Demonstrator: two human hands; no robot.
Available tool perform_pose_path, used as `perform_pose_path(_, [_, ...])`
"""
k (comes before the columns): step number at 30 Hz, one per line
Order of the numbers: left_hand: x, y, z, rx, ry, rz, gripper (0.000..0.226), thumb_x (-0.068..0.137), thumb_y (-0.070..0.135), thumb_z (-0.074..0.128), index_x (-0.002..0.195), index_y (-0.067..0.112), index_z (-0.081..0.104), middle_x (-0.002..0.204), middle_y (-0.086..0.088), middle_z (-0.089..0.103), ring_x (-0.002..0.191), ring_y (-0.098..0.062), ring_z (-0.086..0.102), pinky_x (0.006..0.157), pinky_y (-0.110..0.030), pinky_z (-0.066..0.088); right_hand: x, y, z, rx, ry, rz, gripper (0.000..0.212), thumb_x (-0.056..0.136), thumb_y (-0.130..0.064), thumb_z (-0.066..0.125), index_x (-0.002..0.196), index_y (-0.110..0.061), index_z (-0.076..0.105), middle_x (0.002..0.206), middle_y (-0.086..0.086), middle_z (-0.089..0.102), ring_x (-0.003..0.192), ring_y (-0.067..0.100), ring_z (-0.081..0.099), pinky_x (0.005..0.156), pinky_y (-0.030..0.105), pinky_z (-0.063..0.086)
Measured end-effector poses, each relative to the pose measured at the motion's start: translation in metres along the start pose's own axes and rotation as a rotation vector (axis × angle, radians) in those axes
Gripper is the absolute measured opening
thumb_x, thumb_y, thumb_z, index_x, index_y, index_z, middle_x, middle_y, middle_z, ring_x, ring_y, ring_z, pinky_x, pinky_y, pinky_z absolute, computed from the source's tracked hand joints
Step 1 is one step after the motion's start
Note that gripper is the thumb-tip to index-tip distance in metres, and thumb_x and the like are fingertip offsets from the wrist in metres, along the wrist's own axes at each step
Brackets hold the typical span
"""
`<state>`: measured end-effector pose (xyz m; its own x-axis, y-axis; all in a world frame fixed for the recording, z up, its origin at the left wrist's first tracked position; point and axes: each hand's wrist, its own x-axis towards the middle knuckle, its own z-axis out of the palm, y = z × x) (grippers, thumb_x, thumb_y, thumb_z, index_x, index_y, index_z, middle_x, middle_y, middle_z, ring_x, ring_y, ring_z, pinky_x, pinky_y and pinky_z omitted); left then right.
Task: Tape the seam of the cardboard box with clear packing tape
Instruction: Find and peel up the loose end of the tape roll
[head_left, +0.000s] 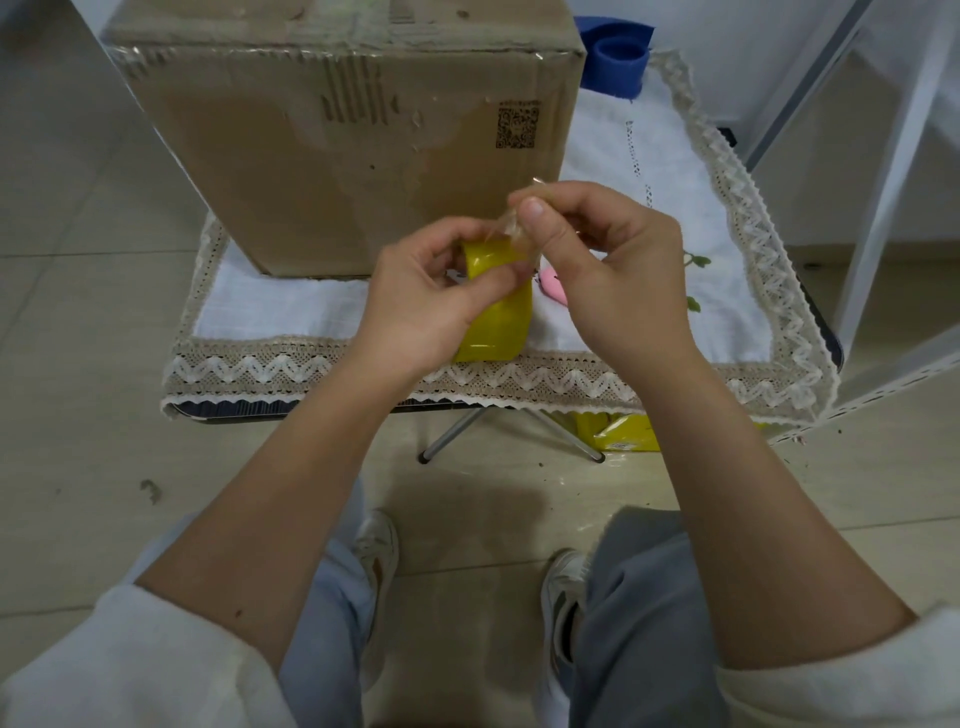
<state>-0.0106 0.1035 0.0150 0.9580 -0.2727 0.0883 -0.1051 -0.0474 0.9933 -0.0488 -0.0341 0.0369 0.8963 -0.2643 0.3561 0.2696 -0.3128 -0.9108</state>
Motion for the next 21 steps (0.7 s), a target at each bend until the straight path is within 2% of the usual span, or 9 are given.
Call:
perform_pose_path(3, [-0.002,-0.002,0.0,0.04,-0.034,0.063,0.024,0.076,0.015,0.08,0.091,0.03,0.07,0.094,-0.01,0.074,0.08,-0.015,0.066,0.08,-0.046,0.058,0.002,-0.002,-0.003,0.037,-0.03,0.07,0.018,0.097,-0.016,0.059,0.112,-0.013,0.068,0.079,-0.015,0.069,0.074,-0.009,0.062,0.072,0.012,0.049])
perform_pose_path(5, [-0.003,-0.002,0.001,0.062,-0.037,0.08,0.023,0.076,0.015,0.08,0.091,0.029,0.069,0.094,-0.011,0.074,0.079,-0.015,0.065,0.081,-0.047,0.057,0.002,-0.003,-0.005,0.047,-0.052,0.111,0.022,0.095,-0.016,0.061,0.117,-0.015,0.061,0.063,-0.016,0.065,0.062,-0.006,0.059,0.07,0.019,0.05])
perform_pose_path(7, [-0.003,-0.002,0.001,0.065,-0.037,0.086,0.021,0.077,0.014,0.08,0.09,0.026,0.069,0.095,-0.016,0.073,0.078,-0.018,0.063,0.079,-0.049,0.056,0.002,-0.003,-0.006,0.072,-0.06,0.131,0.02,0.093,-0.019,0.065,0.109,-0.019,0.053,0.054,-0.01,0.064,0.054,0.002,0.056,0.064,0.025,0.049])
perform_pose_path(9, [-0.003,-0.002,0.002,0.073,-0.03,0.092,0.017,0.076,0.019,0.08,0.087,0.027,0.069,0.094,-0.02,0.072,0.077,-0.024,0.061,0.077,-0.055,0.054,0.001,-0.003,-0.007,0.075,-0.053,0.127,0.017,0.091,-0.02,0.068,0.097,-0.019,0.052,0.055,-0.005,0.065,0.055,0.012,0.057,0.061,0.027,0.049])
perform_pose_path(12, [-0.003,-0.001,0.002,0.068,-0.033,0.095,0.017,0.074,0.024,0.08,0.087,0.029,0.07,0.093,-0.021,0.071,0.075,-0.026,0.059,0.074,-0.06,0.053,0.001,-0.003,-0.008,0.083,-0.035,0.135,0.015,0.089,-0.019,0.07,0.094,-0.017,0.057,0.055,-0.004,0.066,0.056,0.013,0.058,0.063,0.026,0.051])
perform_pose_path(14, [-0.004,0.0,0.0,0.067,-0.067,0.086,0.027,0.074,0.021,0.08,0.096,0.028,0.067,0.095,-0.019,0.071,0.074,-0.025,0.058,0.072,-0.055,0.054,0.001,-0.002,-0.008,0.053,-0.019,0.116,0.017,0.089,-0.021,0.07,0.103,-0.017,0.06,0.056,-0.006,0.067,0.059,0.011,0.061,0.069,0.026,0.054])
perform_pose_path(16, [-0.004,0.001,-0.002,0.082,-0.099,0.049,0.049,0.073,0.014,0.081,0.115,0.022,0.058,0.095,-0.011,0.072,0.071,-0.022,0.057,0.069,-0.043,0.054,0.002,0.0,-0.009,0.027,0.0,0.098,0.02,0.09,-0.023,0.069,0.108,-0.019,0.062,0.06,-0.009,0.068,0.069,0.009,0.068,0.076,0.031,0.056])
perform_pose_path(18, [-0.004,0.001,-0.003,0.076,-0.136,0.016,0.066,0.073,0.006,0.082,0.127,0.018,0.047,0.091,0.0,0.071,0.068,-0.017,0.055,0.065,-0.033,0.051,0.004,0.001,-0.01,0.007,0.029,0.089,0.015,0.09,-0.026,0.069,0.103,-0.022,0.067,0.064,-0.009,0.071,0.075,0.007,0.071,0.071,0.026,0.053])
perform_pose_path(21, [-0.005,0.001,-0.003,0.072,-0.204,0.023,0.075,0.068,0.01,0.08,0.132,0.018,0.042,0.089,0.007,0.071,0.07,-0.02,0.053,0.065,-0.032,0.05,0.006,0.002,-0.012,-0.034,0.076,0.077,0.008,0.09,-0.027,0.069,0.097,-0.022,0.068,0.071,-0.003,0.073,0.072,0.009,0.071,0.057,0.012,0.044])
